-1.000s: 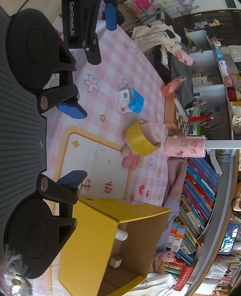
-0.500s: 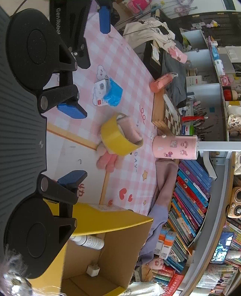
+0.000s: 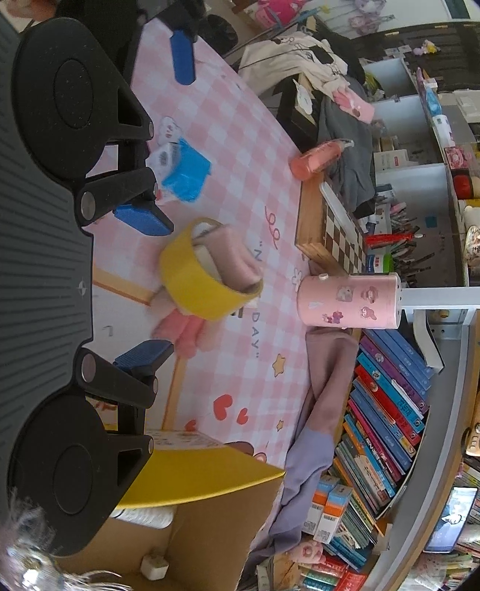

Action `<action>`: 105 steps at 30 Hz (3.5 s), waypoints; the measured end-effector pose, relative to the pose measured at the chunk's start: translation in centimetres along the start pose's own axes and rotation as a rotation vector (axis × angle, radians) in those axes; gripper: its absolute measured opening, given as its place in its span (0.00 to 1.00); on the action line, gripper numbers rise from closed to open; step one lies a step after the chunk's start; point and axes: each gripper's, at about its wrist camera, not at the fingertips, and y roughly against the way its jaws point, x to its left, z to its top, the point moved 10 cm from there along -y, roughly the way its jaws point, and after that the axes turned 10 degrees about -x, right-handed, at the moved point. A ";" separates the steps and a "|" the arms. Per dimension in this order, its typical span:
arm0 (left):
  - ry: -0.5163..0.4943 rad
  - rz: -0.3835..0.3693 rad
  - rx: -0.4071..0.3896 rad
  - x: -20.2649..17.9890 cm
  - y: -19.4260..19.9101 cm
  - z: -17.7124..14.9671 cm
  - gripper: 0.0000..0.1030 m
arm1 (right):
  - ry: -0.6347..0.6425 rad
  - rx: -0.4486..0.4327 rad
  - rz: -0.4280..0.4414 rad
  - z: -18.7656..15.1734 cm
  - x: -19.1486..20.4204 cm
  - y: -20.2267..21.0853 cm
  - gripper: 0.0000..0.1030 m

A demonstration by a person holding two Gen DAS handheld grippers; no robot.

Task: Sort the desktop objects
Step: 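Move both grippers toward the blue-topped small box and tape roll, then grasp the blue plastic bag with the left gripper while the right gripper grasps the yellow tape roll, then carry the blue bag and tape roll toward the yellow box with both grippers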

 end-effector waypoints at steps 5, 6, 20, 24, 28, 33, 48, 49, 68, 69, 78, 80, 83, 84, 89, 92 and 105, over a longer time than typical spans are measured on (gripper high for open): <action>-0.008 -0.008 0.006 -0.4 -1.7 0.6 0.88 | -0.021 0.004 0.011 1.2 -0.2 -2.0 0.59; -0.013 -0.009 0.006 -0.5 -2.0 0.7 0.88 | -0.024 0.006 0.012 1.5 -0.2 -2.5 0.59; -0.020 -0.063 0.030 -1.5 -4.2 1.4 0.81 | -0.111 0.051 0.011 2.5 -1.6 -6.6 0.59; 0.023 -0.080 0.063 -1.3 -4.8 1.1 0.68 | -0.130 0.074 -0.005 2.3 -2.2 -7.1 0.40; 0.068 -0.094 0.088 -1.2 -5.0 0.6 0.48 | -0.173 0.083 0.005 2.1 -2.8 -7.2 0.18; 0.096 -0.077 0.059 -1.0 -4.1 1.2 0.41 | -0.207 0.046 -0.005 2.6 -3.7 -6.5 0.13; 0.151 -0.024 -0.100 0.5 0.8 5.4 0.40 | -0.289 -0.046 0.012 4.9 -5.0 -3.6 0.12; 0.151 -0.020 -0.105 0.5 1.0 5.5 0.40 | -0.290 -0.050 0.013 5.0 -5.0 -3.4 0.12; 0.159 -0.011 -0.155 0.6 4.4 5.2 0.39 | -0.275 -0.084 0.042 4.8 -4.1 -0.1 0.12; 0.161 -0.012 -0.157 0.5 4.7 5.1 0.39 | -0.275 -0.082 0.044 4.6 -4.0 0.1 0.12; 0.169 -0.054 -0.163 0.1 7.0 4.2 0.39 | -0.262 -0.080 0.046 3.3 -3.0 2.8 0.12; 0.166 -0.061 -0.167 -0.1 7.7 4.0 0.39 | -0.264 -0.076 0.045 2.9 -2.9 3.4 0.12; 0.165 -0.069 -0.169 -0.1 8.6 3.6 0.39 | -0.260 -0.073 0.041 2.3 -2.7 4.4 0.12; 0.165 -0.069 -0.169 -0.1 9.0 3.4 0.39 | -0.260 -0.072 0.040 2.1 -2.6 4.7 0.12; 0.164 -0.076 -0.162 0.2 10.7 2.2 0.39 | -0.267 -0.060 0.036 0.7 -1.9 6.3 0.12; 0.164 -0.081 -0.161 0.3 11.7 1.4 0.39 | -0.275 -0.051 0.041 -0.1 -1.2 7.3 0.12; 0.148 -0.133 -0.143 -1.4 16.6 -2.3 0.39 | -0.300 0.029 0.045 -5.9 0.5 12.6 0.12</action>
